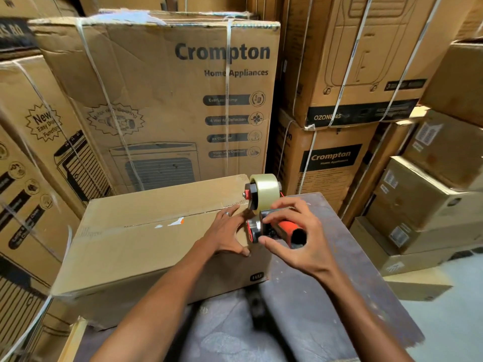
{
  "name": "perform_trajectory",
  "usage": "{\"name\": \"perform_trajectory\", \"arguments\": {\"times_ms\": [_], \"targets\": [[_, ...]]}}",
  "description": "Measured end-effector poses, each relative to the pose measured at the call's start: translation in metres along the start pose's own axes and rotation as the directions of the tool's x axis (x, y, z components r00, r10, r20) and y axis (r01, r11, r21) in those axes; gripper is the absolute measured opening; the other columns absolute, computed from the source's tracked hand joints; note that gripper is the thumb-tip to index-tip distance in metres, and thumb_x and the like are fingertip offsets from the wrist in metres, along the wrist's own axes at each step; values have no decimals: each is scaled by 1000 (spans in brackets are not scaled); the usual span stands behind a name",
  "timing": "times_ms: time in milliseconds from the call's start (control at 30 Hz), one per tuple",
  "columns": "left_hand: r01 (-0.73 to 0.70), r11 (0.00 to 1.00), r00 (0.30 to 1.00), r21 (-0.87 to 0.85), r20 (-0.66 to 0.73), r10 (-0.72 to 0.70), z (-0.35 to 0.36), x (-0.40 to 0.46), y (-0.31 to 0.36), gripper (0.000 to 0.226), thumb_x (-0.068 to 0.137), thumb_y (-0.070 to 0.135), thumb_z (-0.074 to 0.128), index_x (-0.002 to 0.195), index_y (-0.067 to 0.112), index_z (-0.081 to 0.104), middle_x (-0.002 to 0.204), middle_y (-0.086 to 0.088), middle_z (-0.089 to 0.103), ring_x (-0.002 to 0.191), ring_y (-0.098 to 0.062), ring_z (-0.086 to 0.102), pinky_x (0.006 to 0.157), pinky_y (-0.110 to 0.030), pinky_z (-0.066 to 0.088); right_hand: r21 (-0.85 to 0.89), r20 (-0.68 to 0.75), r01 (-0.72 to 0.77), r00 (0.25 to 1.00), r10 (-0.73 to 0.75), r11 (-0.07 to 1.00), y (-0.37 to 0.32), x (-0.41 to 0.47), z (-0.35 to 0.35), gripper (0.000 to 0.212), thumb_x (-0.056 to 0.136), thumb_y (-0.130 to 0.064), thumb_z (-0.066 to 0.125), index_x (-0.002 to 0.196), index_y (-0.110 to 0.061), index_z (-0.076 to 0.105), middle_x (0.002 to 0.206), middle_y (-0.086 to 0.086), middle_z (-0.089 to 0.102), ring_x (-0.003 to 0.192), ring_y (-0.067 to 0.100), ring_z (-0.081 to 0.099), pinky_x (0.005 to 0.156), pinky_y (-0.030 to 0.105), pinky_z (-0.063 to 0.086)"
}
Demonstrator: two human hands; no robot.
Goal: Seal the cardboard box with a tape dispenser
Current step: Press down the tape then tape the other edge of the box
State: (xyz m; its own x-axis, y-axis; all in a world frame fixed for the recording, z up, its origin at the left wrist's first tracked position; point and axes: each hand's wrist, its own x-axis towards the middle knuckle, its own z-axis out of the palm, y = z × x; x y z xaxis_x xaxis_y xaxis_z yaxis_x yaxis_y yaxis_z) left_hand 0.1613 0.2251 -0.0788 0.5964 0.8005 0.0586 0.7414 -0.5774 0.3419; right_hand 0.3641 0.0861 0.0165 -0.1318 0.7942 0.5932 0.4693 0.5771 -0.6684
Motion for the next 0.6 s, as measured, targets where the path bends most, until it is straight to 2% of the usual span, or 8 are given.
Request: {"name": "perform_trajectory", "arguments": {"times_ms": [67, 167, 233, 300, 400, 500, 600], "targets": [[1, 1000, 1000, 12, 0, -1, 1, 1, -2, 117, 58, 51, 89, 156, 26, 31, 161, -7, 35, 155, -22, 10, 123, -35, 6, 102, -103, 72, 993, -61, 992, 6, 3, 18, 25, 78, -25, 84, 93, -7, 75, 106, 5, 71, 104, 21, 70, 85, 45, 58], [23, 1000, 1000, -7, -5, -23, 3, 2, -2, 109, 57, 51, 89, 151, 24, 40, 159, -7, 38, 154, -20, 11, 120, -30, 5, 197, -222, 75, 975, -30, 978, 16, 11, 38, 21, 82, -18, 78, 78, 0, 67, 83, 8, 73, 84, 23, 75, 70, 51, 58], [27, 999, 1000, -20, 4, -27, 3, 2, -2, 109, 58, 52, 88, 152, 25, 40, 160, -7, 38, 154, -20, 11, 120, -30, 4, 207, -282, 54, 959, 7, 977, 19, 20, 48, 30, 86, -19, 72, 66, 0, 60, 65, 7, 65, 63, 20, 68, 56, 47, 52], [33, 999, 999, -17, 11, -33, 2, 2, -1, 113, 57, 55, 85, 154, 28, 34, 161, -6, 36, 154, -20, 11, 122, -35, 6, 226, -316, 4, 946, 69, 974, 20, 33, 50, 38, 89, -21, 64, 60, 1, 54, 54, 10, 55, 50, 24, 56, 47, 44, 42], [66, 998, 998, -24, 6, -66, 1, 1, 0, 112, 52, 59, 84, 151, 29, 40, 160, -2, 37, 153, -19, 14, 124, -41, 14, 268, -335, -21, 935, 113, 963, 21, 40, 47, 40, 88, -19, 57, 55, 2, 49, 50, 16, 49, 45, 33, 48, 44, 45, 36], [95, 995, 995, -28, -10, -95, 6, 2, -2, 119, 47, 64, 82, 150, 25, 39, 160, -5, 35, 151, -19, 18, 123, -41, 18, 309, -260, -21, 960, 106, 951, 21, 14, 40, 39, 89, -17, 56, 54, -3, 49, 49, 13, 48, 43, 30, 47, 42, 42, 35], [86, 996, 996, 2, -2, -86, 5, 2, 0, 119, 49, 66, 77, 151, 20, 38, 160, -10, 35, 151, -22, 19, 124, -39, 16, 276, -219, -76, 966, 139, 958, 23, 12, 41, 42, 89, -21, 57, 56, 5, 49, 51, 21, 48, 46, 40, 49, 44, 49, 38]]}}
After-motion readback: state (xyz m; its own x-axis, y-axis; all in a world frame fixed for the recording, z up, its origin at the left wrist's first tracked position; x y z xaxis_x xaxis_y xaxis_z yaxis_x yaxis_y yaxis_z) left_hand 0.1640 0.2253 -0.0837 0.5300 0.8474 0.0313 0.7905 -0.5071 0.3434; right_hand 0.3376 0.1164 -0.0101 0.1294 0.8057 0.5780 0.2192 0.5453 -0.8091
